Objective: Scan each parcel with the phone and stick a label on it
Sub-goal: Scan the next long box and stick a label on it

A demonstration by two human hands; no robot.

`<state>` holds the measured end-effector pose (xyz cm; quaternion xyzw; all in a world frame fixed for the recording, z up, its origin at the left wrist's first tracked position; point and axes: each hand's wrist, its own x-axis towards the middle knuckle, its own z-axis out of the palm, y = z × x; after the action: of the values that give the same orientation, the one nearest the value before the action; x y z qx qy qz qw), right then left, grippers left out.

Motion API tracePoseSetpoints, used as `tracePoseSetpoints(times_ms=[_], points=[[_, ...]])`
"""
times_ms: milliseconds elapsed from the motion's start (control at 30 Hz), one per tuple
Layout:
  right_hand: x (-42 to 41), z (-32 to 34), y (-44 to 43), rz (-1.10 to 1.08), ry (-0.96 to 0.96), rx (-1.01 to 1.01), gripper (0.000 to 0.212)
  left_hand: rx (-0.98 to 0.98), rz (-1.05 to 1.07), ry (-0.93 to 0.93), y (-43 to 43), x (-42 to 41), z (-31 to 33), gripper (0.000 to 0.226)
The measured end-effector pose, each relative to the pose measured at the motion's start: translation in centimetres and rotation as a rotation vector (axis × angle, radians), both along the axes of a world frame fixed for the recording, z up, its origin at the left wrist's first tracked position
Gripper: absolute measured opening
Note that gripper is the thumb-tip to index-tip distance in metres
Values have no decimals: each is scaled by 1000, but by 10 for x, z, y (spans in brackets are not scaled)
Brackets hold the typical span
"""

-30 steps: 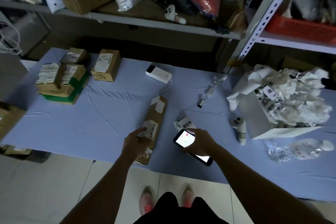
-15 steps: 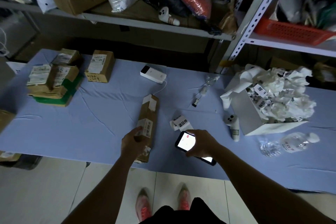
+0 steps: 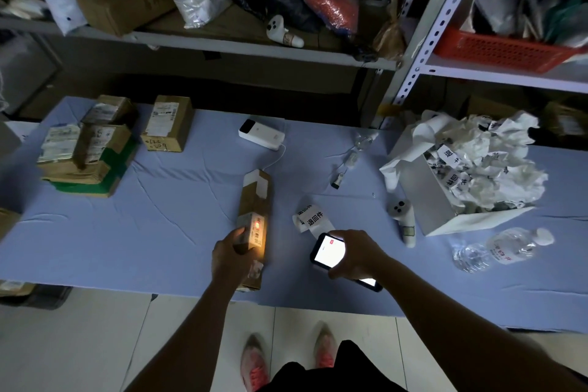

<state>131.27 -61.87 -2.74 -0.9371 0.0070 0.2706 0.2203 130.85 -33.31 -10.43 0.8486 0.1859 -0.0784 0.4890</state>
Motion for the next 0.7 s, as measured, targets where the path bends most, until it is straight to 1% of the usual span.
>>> tracePoseSetpoints(times_ms=[67,167,233,300,367,433,567,633,700], points=[[3,0,-4,11,5,0,94,-7,23,26,-2,2,0,57],[8,2,-10,55,6,-6,90,59,19,24,-4,5,-2,59],[10,3,-14,76,1,-9,89,44,54,28,-4,6,-1,60],[11,3,-18,78,-6,-5,88,49,70,23,-5,8,1,58],[13,3,-21,81,-22,-1,88,98,52,4,-6,11,3,55],[15,4,-24,97,-46,-12,89,142,39,-7,-7,12,5,53],[19,5,-27,99,-55,-30,97,110,84,12,-6,17,9,51],[21,6,-28,112,-55,-33,98,177,48,2,-5,18,9,51],[22,7,-29,110,-59,-22,97,138,76,20,-5,18,10,51]])
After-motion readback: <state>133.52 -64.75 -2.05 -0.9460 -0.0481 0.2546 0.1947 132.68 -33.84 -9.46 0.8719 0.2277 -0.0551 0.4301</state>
